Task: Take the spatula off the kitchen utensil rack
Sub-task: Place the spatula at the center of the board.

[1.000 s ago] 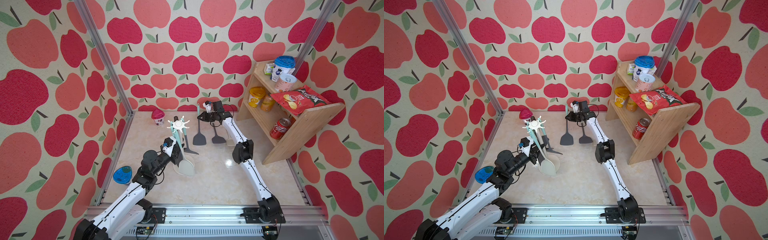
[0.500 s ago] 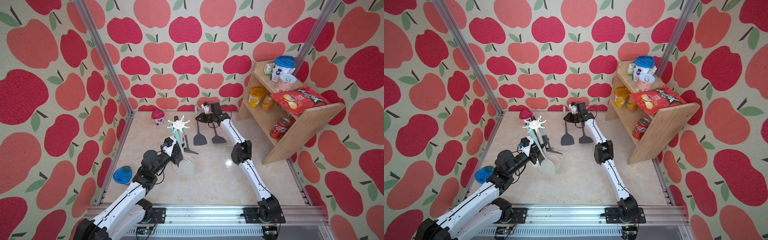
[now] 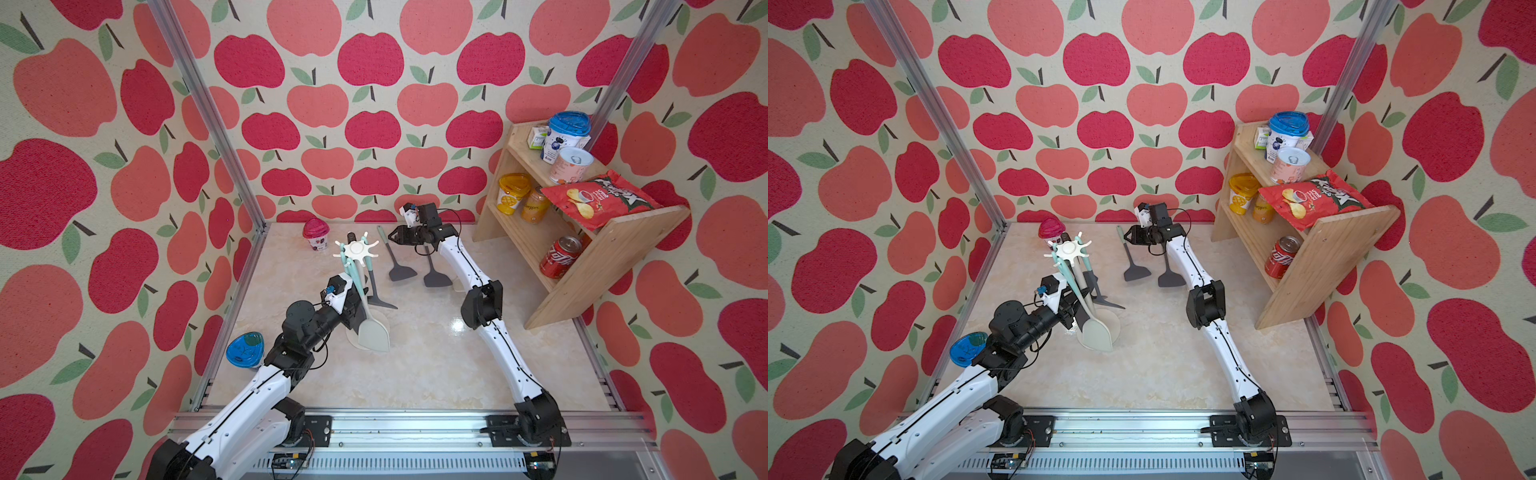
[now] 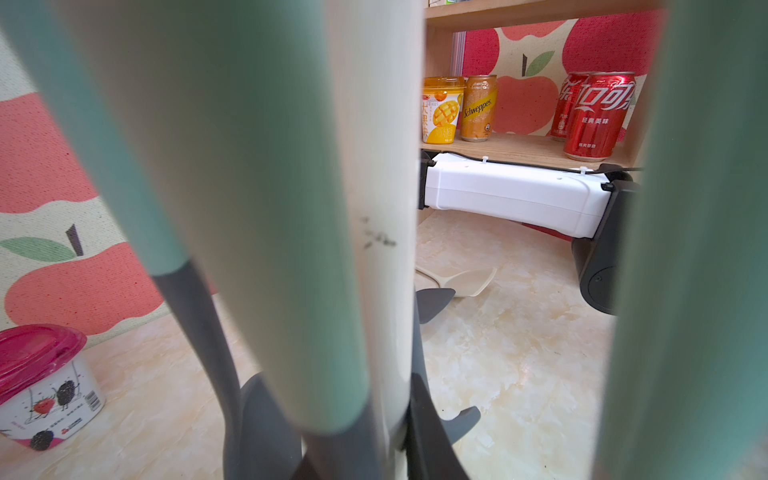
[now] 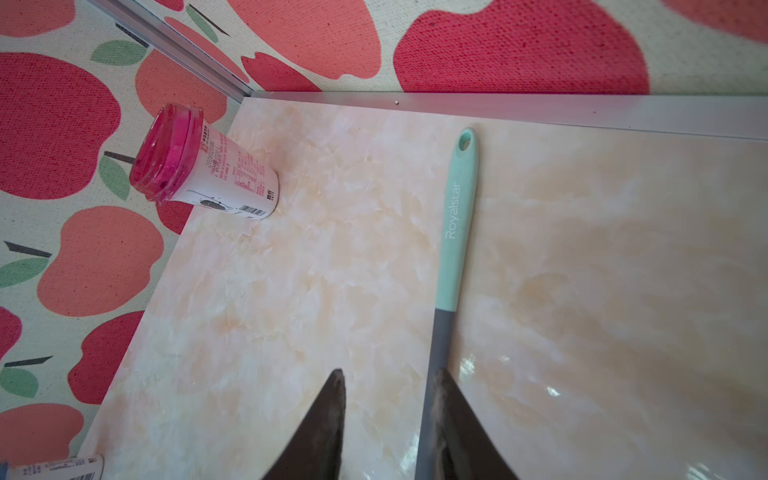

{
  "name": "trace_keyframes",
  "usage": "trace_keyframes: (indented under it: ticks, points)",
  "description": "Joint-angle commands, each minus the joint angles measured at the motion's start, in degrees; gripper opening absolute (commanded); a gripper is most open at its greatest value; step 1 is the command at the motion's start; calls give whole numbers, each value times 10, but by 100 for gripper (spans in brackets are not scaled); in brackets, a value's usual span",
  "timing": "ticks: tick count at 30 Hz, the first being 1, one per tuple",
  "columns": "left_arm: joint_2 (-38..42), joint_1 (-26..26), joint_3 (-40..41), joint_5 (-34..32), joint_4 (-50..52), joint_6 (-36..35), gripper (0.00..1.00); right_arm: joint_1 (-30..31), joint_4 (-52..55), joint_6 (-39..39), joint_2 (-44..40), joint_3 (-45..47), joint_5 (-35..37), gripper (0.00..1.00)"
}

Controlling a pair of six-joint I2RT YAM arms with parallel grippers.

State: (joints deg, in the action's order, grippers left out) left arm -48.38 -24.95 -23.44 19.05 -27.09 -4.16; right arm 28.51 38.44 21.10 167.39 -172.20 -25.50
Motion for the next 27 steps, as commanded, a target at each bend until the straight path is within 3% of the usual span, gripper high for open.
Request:
trace_keyframes:
  ticks: [1,9,19,23,25,27]
  points:
    - [-16,7,30,-35,103,-41,0,12,36,-56,-79,-22,33,38]
    - [-8,7,32,-34,104,-38,0,22,92,-127,-145,-24,114,38]
    - [-3,7,30,-37,112,-41,0,46,77,-167,-201,-13,140,39]
    - [-7,7,29,-39,111,-42,0,47,-52,-144,-334,269,145,41]
    - [-9,7,27,-37,113,-43,0,48,-210,-127,-430,490,159,44]
    - [-8,7,29,-37,110,-41,0,48,-278,-120,-484,595,170,46]
